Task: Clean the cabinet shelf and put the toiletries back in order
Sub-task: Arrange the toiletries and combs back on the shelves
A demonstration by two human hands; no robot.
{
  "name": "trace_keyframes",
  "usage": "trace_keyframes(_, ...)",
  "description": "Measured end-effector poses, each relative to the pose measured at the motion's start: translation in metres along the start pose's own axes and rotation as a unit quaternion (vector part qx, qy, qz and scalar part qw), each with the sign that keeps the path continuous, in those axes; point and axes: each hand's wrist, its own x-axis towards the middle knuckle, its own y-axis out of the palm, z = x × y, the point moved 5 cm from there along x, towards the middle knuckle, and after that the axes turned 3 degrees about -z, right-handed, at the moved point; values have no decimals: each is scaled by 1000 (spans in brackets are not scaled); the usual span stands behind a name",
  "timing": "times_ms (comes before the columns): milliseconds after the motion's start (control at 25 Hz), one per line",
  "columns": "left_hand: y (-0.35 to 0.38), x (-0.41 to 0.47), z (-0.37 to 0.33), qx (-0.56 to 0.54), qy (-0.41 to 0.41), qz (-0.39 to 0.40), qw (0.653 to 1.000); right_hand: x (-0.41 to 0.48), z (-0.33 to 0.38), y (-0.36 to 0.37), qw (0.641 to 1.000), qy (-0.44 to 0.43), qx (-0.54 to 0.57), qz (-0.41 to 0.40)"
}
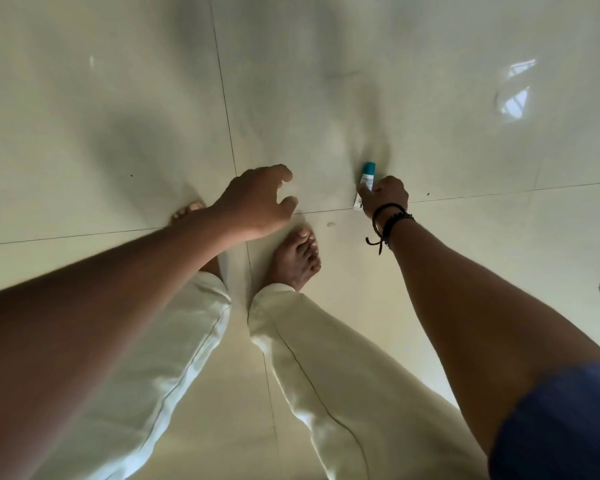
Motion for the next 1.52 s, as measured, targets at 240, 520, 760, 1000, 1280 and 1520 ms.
trace_keyframes(240,-51,-62,-16,25,-12,8,1000,-85,49,-39,991,-98,39,86)
trace_keyframes(520,-195,-197,-64,9,-10,-94,995,-272,152,-155,970,-177,120,114)
trace_keyframes(760,-323,-306,-114,-116,-11,-219,969,-410,236,-273,941,-203,253,98)
trace_keyframes(1000,-404,-381,-154,-221,14,-281,934,-481,277,-375,915,-218,329,81)
trace_keyframes(1280,-460,-381,-210,-222,66,-293,928,-470,325,-453,917,-217,330,51)
trace_keyframes(1520,-509,-335,-235,-239,62,-282,927,-428,414,-492,924,-247,290,36)
